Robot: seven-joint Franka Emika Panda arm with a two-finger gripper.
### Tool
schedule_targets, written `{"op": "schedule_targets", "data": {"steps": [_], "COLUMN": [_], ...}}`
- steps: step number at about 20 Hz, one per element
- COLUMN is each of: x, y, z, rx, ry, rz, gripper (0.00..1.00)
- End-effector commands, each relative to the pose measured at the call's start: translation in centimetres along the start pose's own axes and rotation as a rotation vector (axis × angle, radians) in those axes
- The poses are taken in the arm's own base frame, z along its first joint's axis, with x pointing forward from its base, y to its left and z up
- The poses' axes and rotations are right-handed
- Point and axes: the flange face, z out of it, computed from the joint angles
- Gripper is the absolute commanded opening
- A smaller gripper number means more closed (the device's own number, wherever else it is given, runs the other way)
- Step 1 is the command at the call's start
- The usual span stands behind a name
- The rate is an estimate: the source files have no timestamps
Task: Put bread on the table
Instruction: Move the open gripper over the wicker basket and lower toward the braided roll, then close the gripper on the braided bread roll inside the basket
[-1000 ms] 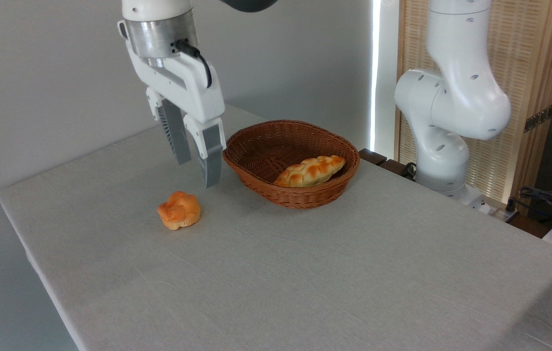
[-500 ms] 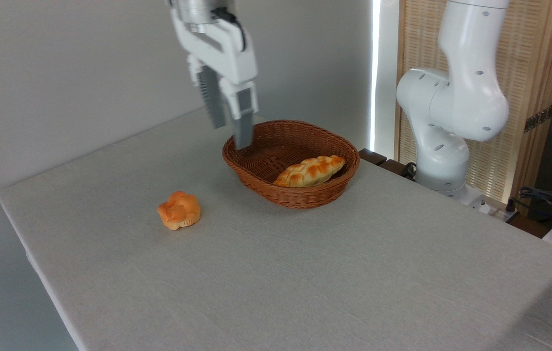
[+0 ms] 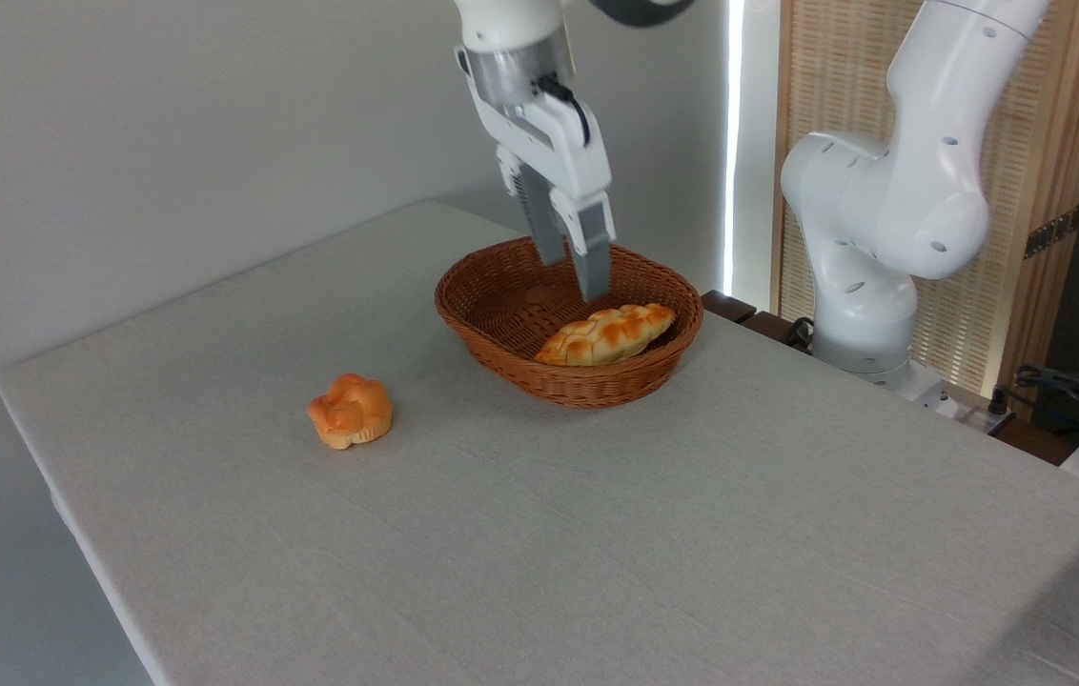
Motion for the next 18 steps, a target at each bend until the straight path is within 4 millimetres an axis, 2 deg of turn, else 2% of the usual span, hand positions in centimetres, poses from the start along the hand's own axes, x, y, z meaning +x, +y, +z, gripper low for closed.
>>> {"op": "schedule_targets", "data": {"steps": [1, 6, 18], "x": [-0.2, -0.1, 1.0], "y": [0.6, 0.3, 0.8], "z": [3.0, 5.8, 10.3], "rx": [-0.042, -0.048, -0.050], "ry": [-0.028, -0.039, -0.014], "rz": [0.005, 0.002, 0.017], "gripper": [1.00, 1.00, 1.00]}}
